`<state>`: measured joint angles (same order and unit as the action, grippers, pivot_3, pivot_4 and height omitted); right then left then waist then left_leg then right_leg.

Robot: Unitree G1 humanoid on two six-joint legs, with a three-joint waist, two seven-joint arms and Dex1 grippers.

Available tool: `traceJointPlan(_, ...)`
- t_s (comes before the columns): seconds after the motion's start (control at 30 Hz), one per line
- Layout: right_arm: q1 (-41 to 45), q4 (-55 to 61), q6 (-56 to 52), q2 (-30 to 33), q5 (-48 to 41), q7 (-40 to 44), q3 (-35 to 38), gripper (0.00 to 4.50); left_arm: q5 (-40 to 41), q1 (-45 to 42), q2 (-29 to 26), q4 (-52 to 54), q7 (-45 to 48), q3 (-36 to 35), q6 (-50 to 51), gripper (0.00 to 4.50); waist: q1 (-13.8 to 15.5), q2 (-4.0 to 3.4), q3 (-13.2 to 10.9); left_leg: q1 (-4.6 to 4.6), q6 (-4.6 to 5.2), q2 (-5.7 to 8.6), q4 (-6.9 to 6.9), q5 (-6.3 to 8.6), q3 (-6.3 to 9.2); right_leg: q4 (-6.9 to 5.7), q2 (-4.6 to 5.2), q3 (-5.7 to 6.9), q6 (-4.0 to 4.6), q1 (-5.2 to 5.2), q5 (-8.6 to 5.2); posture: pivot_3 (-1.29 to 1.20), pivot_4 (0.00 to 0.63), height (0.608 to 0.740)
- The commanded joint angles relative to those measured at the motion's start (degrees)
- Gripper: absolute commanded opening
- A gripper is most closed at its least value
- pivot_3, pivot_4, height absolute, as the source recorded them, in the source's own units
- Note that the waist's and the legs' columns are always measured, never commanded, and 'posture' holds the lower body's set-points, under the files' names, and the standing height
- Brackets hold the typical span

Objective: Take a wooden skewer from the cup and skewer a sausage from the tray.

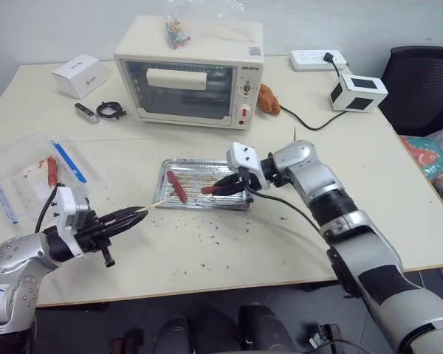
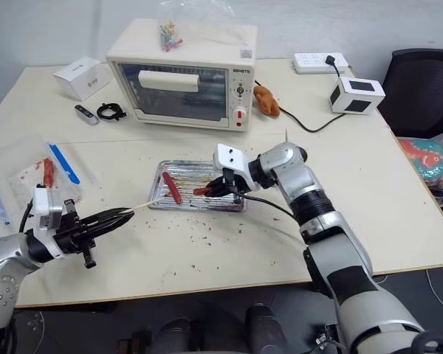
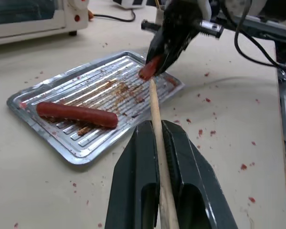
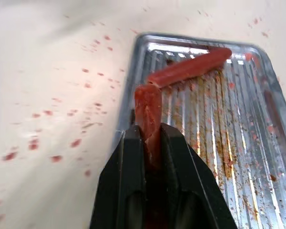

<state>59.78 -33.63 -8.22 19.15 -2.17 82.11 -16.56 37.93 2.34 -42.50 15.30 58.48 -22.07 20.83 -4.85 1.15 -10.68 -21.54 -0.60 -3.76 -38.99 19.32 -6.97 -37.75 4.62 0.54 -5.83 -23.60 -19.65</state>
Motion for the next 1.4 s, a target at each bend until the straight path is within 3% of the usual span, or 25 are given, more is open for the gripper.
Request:
traceJointPlan(0.03, -1.2, 9.6, -3.5, 2.5, -4.5, 4.9, 0.9, 0.23, -0.4, -0.3, -1.4, 0.4, 2.6, 0.9, -1.2, 0.0, 0.0, 0.0, 0.0, 0.0, 0.0, 0.0, 0.0, 0.0, 0.0, 0.0, 0.0, 0.0, 0.0, 0.0, 0.0, 0.0, 0.15, 0.74)
traceJointPlan(0.57, -2.9, 18.0, -9.3, 4.2, -7.7, 4.9, -0.8, 0.23, 0.8, -6.5, -0.2, 0.0, 3.1, 5.2, -0.4, 0.0, 0.1, 0.0, 0.0, 0.0, 0.0, 0.01, -0.01, 0.0, -0.01, 0.0, -0.01, 0.01, 0.0, 0.0, 0.0, 0.0, 0.15, 0.74)
traceJointPlan(1.4, -2.2, 19.0, -10.6, 2.4, -8.3, 4.2, -2.0, 0.23, -0.3, -9.3, 1.8, -1.4, 2.9, 8.2, -0.8, 0.0, 0.1, 0.0, 0.0, 0.0, 0.0, 0.02, -0.04, 0.0, -0.01, -0.01, -0.03, 0.01, 0.0, 0.0, 0.0, 0.0, 0.15, 0.74)
